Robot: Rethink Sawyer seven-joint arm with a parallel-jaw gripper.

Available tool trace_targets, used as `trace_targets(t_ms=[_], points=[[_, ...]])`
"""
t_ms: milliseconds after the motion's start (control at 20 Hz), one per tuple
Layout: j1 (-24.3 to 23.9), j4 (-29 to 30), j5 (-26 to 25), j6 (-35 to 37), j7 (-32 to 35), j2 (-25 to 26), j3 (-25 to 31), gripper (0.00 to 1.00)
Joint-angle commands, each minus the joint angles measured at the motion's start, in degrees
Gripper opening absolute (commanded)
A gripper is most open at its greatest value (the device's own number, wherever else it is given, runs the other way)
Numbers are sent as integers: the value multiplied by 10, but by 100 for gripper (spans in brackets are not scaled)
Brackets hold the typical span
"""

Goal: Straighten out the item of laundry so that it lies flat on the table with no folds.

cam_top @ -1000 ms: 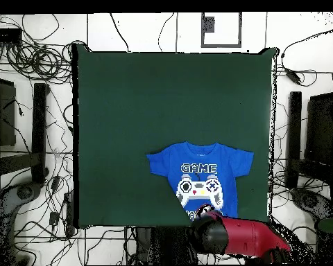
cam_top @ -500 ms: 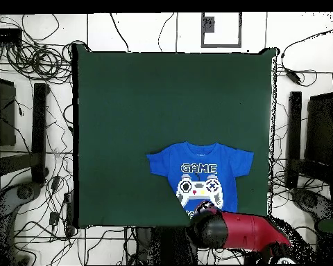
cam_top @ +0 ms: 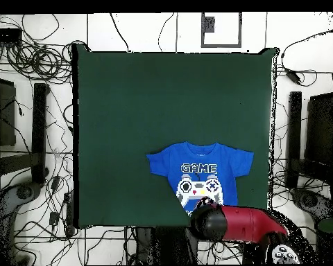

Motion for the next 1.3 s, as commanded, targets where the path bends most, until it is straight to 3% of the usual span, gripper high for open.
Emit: trace_targets(t_ms=[50, 450, 900, 1300], points=[[25, -49, 9, -12, 7, 45, 54, 100], [35, -59, 10, -34, 23, 63, 49, 100], [72, -108, 35, 36, 39, 88, 26, 100], [85, -139, 47, 41, 38, 117, 20, 100]])
